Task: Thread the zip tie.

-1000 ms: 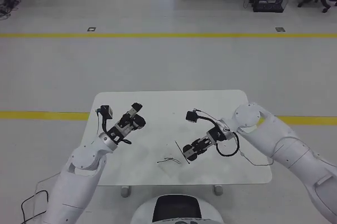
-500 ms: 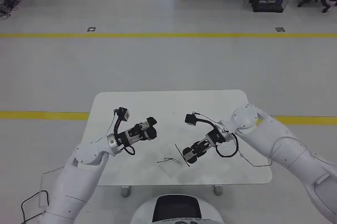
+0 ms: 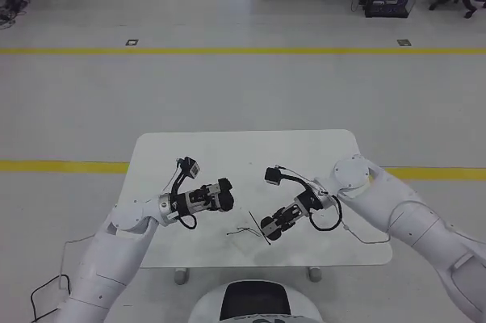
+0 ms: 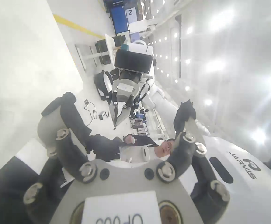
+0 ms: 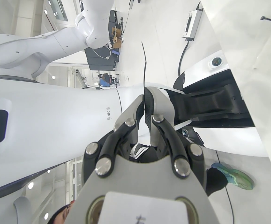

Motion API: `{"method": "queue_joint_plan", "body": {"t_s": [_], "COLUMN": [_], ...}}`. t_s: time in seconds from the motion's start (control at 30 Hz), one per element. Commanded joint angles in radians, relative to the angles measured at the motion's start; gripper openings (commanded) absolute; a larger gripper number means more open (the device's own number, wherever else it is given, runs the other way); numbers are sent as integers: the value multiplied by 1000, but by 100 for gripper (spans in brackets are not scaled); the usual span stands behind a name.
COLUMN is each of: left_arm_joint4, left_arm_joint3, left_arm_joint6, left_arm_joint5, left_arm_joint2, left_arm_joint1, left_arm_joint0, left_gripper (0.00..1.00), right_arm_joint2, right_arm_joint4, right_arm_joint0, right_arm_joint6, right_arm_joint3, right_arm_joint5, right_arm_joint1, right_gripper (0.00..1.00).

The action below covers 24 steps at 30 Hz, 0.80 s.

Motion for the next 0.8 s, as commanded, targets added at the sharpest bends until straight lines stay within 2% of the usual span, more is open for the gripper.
{"method": "queue_joint_plan", "body": {"t_s": [0.0,0.03,0.1,0.13,0.27,0.37,0.5,0.53,0.77], "left_arm_joint4": [12,10,36,43,43,81,76,88,91], "left_arm_joint3": [12,15,22,23,23,9,-3,-8,-9], "left_arm_joint6": [14,16,37,40,40,64,94,122,124], "left_arm_joint5": [-1,-4,-46,-52,-52,-51,-31,-40,-38], "left_arm_joint2": [13,16,15,15,15,28,40,36,38], "left_arm_joint1": [0,0,2,2,2,4,5,6,6], "left_arm_joint0": [-7,-9,-14,-14,-14,-12,-5,-4,-4], "left_gripper": [100,100,100,100,100,100,100,100,100], "right_arm_joint2": [-9,-12,-12,-12,-12,-11,7,11,11], "right_arm_joint4": [5,9,10,10,10,3,-10,-23,-23], "right_arm_joint0": [5,8,9,9,9,0,-15,-14,-14], "right_arm_joint6": [0,0,0,0,0,-23,-41,-46,-46], "right_arm_joint3": [6,8,8,8,8,7,9,12,12], "right_arm_joint5": [0,0,0,0,0,6,14,18,18], "right_arm_joint1": [-2,-3,-3,-3,-3,-4,-4,-4,-4], "right_gripper": [0,0,0,0,0,0,0,0,0]}}
